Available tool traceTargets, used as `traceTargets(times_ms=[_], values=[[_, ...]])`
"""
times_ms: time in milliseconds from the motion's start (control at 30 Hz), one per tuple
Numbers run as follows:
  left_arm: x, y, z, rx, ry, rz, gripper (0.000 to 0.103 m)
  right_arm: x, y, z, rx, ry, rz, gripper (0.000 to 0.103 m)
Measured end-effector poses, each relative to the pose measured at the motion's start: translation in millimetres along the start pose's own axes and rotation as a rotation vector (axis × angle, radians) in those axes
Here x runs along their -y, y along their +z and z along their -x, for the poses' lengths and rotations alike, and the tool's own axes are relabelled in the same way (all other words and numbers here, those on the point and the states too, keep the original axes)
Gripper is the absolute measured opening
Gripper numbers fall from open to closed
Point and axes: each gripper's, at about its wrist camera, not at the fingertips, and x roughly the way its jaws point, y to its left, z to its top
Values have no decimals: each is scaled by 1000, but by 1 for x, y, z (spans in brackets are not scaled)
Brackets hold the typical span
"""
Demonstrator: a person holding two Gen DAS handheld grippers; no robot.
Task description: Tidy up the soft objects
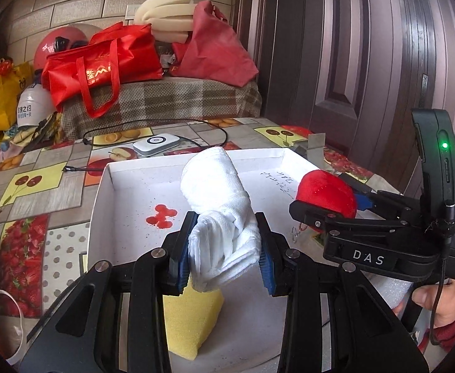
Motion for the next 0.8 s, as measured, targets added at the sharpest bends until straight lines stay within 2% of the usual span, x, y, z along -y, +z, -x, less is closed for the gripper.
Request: traceTargets(times_ms=[33, 67, 100, 133, 233, 300, 467, 633, 800], values=[[-1, 0, 0, 2, 3, 8, 41, 1, 0, -1, -6, -2, -8, 69], [-2, -1, 2, 7, 9, 11, 60, 1, 0, -1, -8, -7, -16, 77], [-1, -1, 4, 14, 17, 11, 90, 2, 0, -1, -7, -18, -24, 87], [0, -1, 5, 24, 22, 7, 101, 3, 0, 0, -2, -23, -28, 88], [5, -2, 13, 65, 26, -14, 103, 2, 0, 4, 17, -34, -27, 93], [6, -3, 17, 86, 27, -21, 103, 2, 0, 7, 37, -52, -27, 103], [0, -5, 30, 155, -10, 3, 103, 8, -1, 17, 98, -59, -56, 103], [-9, -11, 43, 144, -72, 36, 103, 22, -5, 27, 120, -64, -114, 103], [-7, -22, 60, 112, -158, 8, 103, 44, -18, 42, 110, -53, -209, 103]])
